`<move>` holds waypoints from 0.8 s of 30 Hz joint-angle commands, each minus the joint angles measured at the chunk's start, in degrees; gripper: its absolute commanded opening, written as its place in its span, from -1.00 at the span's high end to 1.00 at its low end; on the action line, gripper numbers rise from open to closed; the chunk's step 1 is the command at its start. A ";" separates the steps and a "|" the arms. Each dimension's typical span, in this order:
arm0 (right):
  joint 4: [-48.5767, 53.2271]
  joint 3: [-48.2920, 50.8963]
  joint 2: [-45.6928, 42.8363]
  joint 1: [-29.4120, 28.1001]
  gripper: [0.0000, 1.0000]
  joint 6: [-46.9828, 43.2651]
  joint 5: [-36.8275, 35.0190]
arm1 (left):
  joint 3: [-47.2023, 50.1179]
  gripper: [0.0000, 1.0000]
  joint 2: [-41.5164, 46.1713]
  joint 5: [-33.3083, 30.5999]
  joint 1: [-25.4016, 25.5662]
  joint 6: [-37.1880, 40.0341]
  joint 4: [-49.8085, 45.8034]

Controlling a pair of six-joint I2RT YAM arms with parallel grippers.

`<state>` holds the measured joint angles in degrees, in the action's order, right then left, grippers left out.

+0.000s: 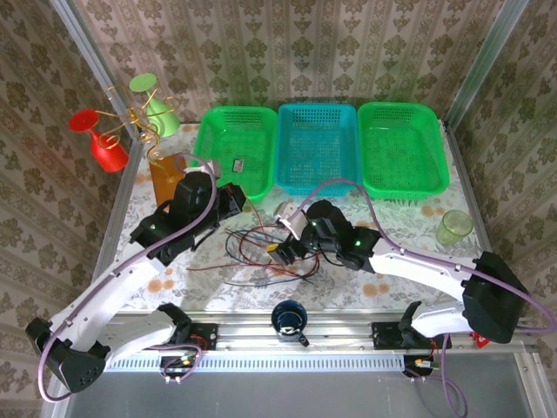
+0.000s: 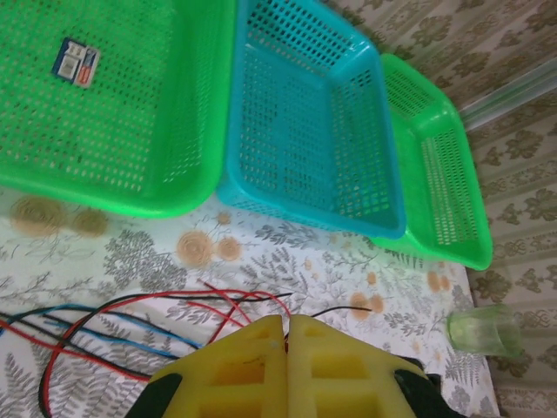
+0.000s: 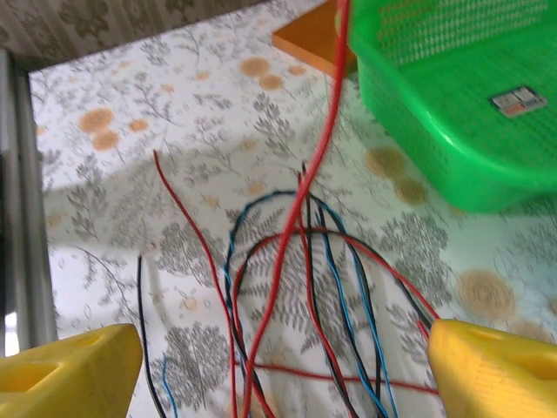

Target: Untangle the cables

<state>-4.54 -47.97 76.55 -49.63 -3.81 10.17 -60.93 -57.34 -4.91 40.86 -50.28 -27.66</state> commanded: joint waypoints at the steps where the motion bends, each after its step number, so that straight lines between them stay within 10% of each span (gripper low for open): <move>1: 0.28 -5.27 2.78 0.96 -0.63 4.48 4.53 | -2.87 1.00 -0.96 1.12 0.62 2.47 0.09; 7: 0.82 -9.94 8.19 1.65 -0.30 7.31 4.33 | -3.53 1.00 -1.76 2.01 0.89 2.56 0.13; 13: 3.18 -12.59 9.89 2.46 0.83 8.34 4.41 | -2.55 1.00 -0.61 1.75 0.97 2.47 -0.44; 16: 2.66 -12.19 9.27 2.65 1.00 8.55 3.69 | -1.15 1.00 0.55 1.35 0.97 2.21 -0.57; 24: 0.81 -9.80 6.54 5.42 1.00 9.96 -0.28 | 1.33 -0.28 4.14 -0.62 0.58 3.09 -5.14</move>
<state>-2.72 -58.41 85.78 -45.56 4.99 12.29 -60.34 -54.72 -4.29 41.54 -48.53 -29.41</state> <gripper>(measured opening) 0.065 0.588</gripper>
